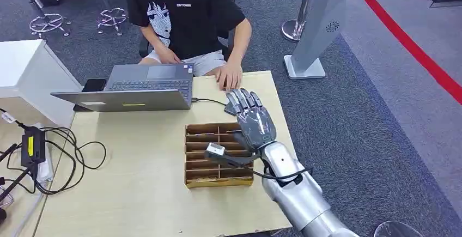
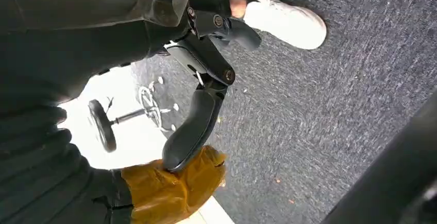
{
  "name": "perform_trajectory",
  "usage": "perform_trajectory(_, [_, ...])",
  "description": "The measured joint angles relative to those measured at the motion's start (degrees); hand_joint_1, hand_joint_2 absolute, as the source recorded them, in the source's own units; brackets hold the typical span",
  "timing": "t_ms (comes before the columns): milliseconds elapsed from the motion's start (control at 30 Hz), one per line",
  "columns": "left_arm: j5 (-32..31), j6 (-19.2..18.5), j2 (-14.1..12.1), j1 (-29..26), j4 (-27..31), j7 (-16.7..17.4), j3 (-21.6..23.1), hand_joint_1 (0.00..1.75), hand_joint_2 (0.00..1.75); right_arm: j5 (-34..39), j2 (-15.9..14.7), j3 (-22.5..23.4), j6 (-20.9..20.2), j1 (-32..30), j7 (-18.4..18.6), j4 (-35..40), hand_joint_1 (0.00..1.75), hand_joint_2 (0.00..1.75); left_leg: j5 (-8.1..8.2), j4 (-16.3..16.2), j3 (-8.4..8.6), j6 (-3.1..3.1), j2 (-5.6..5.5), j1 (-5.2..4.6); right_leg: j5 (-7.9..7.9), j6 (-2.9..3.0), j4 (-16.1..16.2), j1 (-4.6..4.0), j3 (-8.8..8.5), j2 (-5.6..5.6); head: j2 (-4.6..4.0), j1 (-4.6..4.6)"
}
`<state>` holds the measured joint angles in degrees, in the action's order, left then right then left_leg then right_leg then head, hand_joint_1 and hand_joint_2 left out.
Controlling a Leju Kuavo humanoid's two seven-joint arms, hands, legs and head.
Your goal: Pass the card to the sensor for recognition and then transmit it.
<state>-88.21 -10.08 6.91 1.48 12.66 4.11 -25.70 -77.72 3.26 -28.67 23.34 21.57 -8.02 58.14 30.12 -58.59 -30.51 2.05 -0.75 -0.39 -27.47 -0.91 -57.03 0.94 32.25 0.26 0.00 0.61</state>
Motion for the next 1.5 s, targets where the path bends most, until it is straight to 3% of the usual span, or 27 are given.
perform_trajectory(333, [0.0,0.0,0.0,0.0,0.0,0.1,0.6,0.00,1.75,-0.1,0.6,3.6,1.3,0.0,-1.4,-1.2,0.00,1.75,0.00,0.0,0.01,0.00,0.00,0.00,0.00,0.00,0.0,0.00,0.00,0.00,0.00,0.00])
perform_trajectory(967, [0.0,0.0,0.0,0.0,0.0,0.1,1.9,0.00,1.75,-0.4,0.7,5.8,2.6,-1.0,-2.5,-1.5,0.00,1.75,0.00,0.0,0.01,0.00,0.00,0.00,0.00,0.00,0.0,0.00,0.00,0.00,0.00,0.00])
perform_trajectory(1033, [0.0,0.0,0.0,0.0,0.0,0.1,2.0,0.00,1.75,-0.5,0.7,6.0,2.6,-1.0,-2.6,-1.5,0.07,1.75,0.00,0.0,0.01,0.00,0.00,0.00,0.00,0.00,0.0,0.00,0.00,0.00,0.00,0.00])
perform_trajectory(1067, [0.0,0.0,0.0,0.0,0.0,0.1,2.1,0.00,1.75,-0.5,0.8,6.1,2.6,-1.1,-2.6,-1.5,1.69,1.75,0.00,0.0,0.01,0.00,0.00,0.00,0.00,0.00,0.0,0.00,0.00,0.00,0.00,0.00])
perform_trajectory(1233, [0.0,0.1,0.0,0.0,0.0,0.3,3.0,0.00,1.75,-0.9,0.9,6.5,2.6,-1.2,-2.7,-1.5,1.73,1.75,0.00,0.0,0.01,0.00,0.00,0.00,0.00,0.00,0.0,0.00,0.00,0.00,0.00,0.00])
perform_trajectory(1300, [0.0,0.1,0.0,0.0,0.0,0.4,3.1,0.00,1.75,-0.9,0.9,6.5,2.7,-1.2,-2.7,-1.5,1.61,1.75,0.00,0.0,0.01,0.00,0.01,0.00,0.00,0.00,0.0,0.00,0.00,0.00,0.00,0.00])
perform_trajectory(1500, [0.0,0.4,0.0,0.0,0.0,0.8,3.5,0.00,1.75,-1.0,0.9,6.9,2.8,-1.4,-2.9,-1.5,1.55,1.75,0.00,0.0,0.01,0.00,0.01,0.00,0.00,0.00,0.0,0.00,0.00,0.00,0.00,0.00])
